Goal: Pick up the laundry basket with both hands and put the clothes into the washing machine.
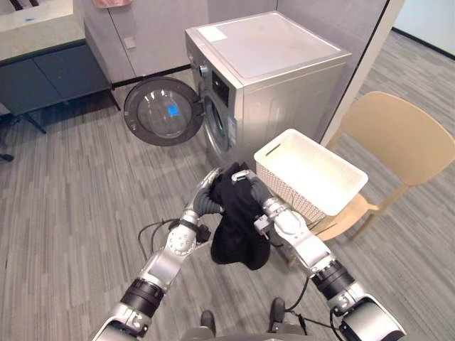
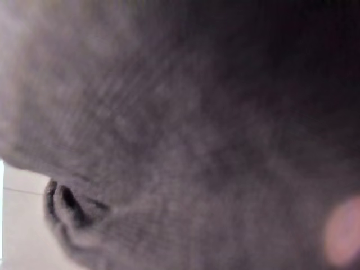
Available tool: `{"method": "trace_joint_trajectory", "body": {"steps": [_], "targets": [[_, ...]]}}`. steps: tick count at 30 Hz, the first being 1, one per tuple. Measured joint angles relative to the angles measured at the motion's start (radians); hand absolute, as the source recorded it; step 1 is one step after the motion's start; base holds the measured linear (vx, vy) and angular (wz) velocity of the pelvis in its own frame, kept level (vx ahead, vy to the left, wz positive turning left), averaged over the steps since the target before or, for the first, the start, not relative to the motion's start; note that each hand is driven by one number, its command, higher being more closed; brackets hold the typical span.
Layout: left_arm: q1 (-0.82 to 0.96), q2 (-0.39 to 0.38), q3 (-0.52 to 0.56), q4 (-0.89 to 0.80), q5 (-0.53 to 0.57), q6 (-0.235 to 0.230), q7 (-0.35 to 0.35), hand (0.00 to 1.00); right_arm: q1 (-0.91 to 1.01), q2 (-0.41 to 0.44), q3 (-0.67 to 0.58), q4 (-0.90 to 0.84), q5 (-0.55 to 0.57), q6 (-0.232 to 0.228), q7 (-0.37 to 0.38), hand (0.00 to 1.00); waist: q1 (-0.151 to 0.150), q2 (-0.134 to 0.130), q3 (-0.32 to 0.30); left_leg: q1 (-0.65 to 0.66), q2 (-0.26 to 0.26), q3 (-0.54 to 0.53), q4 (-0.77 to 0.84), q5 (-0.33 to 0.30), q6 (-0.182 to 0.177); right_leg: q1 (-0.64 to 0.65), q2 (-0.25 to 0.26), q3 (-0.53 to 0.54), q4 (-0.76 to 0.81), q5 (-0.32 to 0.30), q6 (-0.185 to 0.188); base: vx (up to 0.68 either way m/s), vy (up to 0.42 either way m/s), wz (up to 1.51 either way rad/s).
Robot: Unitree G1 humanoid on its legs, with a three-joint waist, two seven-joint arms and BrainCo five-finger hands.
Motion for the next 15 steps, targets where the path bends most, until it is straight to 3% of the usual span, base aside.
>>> {"method": "trace_joint_trajectory", "body": {"steps": [4,5,10,11,15], "targets": [[-0.010,-0.004,-0.005,0.040,0.014,0.009,0.001,0.00,-0.013,0.000,0.017,0.000,0.001,0.019,-0.003,1.00,0.001,-0.010,-0.007,0.013,0.012,0.003,-0.001,0.001,-0.004,0.017,0.015,0.004,-0.018,0.006,-0.007,-0.01,-0.021,-0.06],[-0.013,-0.007,-0.006,0.045,0.029,0.017,0.001,1.00,-0.014,0.000,0.017,0.000,0.001,0.021,-0.003,1.00,0.000,-0.012,-0.007,0.013,0.014,0.003,-0.001,0.003,-0.006,0.017,0.017,0.005,-0.020,0.006,-0.007,-0.02,-0.015,-0.05],[-0.016,-0.032,-0.006,0.078,0.068,0.040,0.002,1.00,-0.019,0.000,0.021,0.000,0.000,0.023,-0.015,1.00,0.000,-0.013,-0.008,0.014,0.020,0.005,-0.003,0.005,-0.010,0.017,0.024,0.008,-0.022,0.007,-0.009,0.00,0.000,-0.01],[-0.016,-0.033,-0.006,0.085,0.073,0.040,0.003,1.00,-0.023,0.001,0.027,0.000,0.000,0.023,-0.023,0.00,0.000,-0.013,-0.008,0.014,0.022,0.004,-0.004,0.006,-0.012,0.016,0.026,0.008,-0.022,0.007,-0.009,0.00,0.000,0.00],[-0.016,-0.042,-0.006,0.106,0.065,0.043,0.008,1.00,-0.056,0.003,0.040,0.000,-0.030,0.023,-0.029,0.00,0.000,-0.013,-0.008,0.014,0.026,0.004,-0.008,0.008,-0.015,0.014,0.031,0.009,-0.022,0.007,-0.009,0.00,0.000,0.00]]}}
